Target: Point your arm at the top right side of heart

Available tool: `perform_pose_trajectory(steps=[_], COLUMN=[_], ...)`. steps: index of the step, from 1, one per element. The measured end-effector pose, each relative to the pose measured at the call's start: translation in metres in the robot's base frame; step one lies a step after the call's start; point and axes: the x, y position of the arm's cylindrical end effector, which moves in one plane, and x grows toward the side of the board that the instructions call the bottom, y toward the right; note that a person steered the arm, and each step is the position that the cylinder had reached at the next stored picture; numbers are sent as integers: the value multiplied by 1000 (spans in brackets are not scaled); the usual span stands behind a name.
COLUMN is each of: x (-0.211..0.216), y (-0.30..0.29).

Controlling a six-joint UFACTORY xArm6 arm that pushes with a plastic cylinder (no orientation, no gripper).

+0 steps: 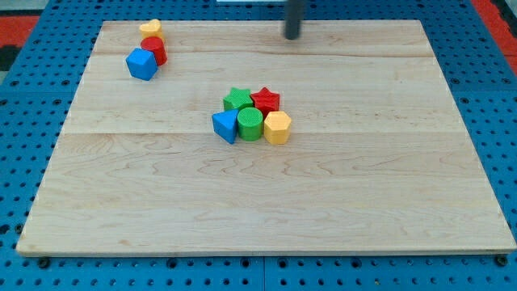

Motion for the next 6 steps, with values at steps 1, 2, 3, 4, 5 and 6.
perform_pose_trajectory(steps=[1, 2, 3, 4, 5, 6], x=[-14, -14, -14, -13, -14, 7], y=[-34, -49, -90, -122, -148, -152])
